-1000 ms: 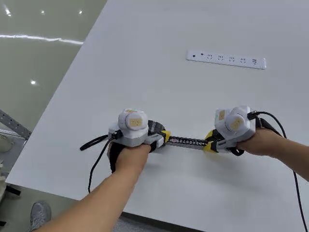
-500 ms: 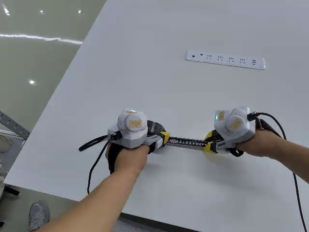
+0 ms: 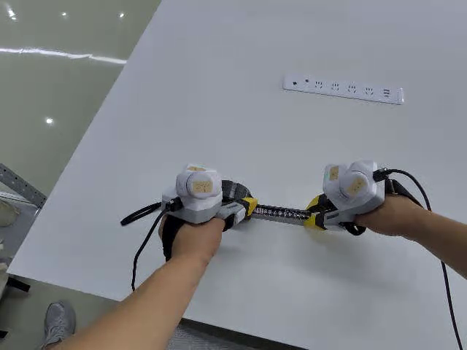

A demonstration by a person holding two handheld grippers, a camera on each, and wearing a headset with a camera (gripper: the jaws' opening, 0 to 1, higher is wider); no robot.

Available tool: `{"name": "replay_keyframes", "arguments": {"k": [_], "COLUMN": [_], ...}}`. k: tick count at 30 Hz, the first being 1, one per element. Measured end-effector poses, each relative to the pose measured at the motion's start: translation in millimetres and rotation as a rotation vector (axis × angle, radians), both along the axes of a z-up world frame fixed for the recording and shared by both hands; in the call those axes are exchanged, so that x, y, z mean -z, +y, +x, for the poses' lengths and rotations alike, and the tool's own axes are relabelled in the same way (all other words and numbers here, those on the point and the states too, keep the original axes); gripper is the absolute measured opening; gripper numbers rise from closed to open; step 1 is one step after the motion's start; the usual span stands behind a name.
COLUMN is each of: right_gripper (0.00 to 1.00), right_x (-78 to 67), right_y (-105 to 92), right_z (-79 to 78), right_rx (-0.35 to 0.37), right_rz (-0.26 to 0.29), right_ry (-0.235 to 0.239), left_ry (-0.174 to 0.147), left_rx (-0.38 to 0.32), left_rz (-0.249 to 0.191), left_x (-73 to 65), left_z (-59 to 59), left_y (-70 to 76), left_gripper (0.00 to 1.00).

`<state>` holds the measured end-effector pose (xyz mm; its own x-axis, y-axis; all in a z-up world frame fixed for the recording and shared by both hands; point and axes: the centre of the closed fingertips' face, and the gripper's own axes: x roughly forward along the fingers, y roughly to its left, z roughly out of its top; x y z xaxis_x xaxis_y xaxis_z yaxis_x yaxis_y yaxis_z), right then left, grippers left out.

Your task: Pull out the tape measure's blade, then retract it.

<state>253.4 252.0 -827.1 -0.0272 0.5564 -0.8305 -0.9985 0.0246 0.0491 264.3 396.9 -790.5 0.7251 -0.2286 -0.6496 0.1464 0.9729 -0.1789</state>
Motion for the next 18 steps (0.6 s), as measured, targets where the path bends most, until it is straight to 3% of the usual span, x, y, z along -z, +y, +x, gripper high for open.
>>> {"name": "replay_keyframes", "arguments": {"k": [18], "right_gripper": [0.11], "right_x": [-0.6], "right_y": [17.5], "right_z": [-0.2], "right_rx": [0.003], "right_rz": [0.021], "right_ry": [0.004], "left_ry": [-0.01], "left_rx": [-0.004], "left_rz": [-0.012], "left_x": [-0.9], "left_z": [0.2], "left_y": [0.7], "left_gripper": [0.55]}}
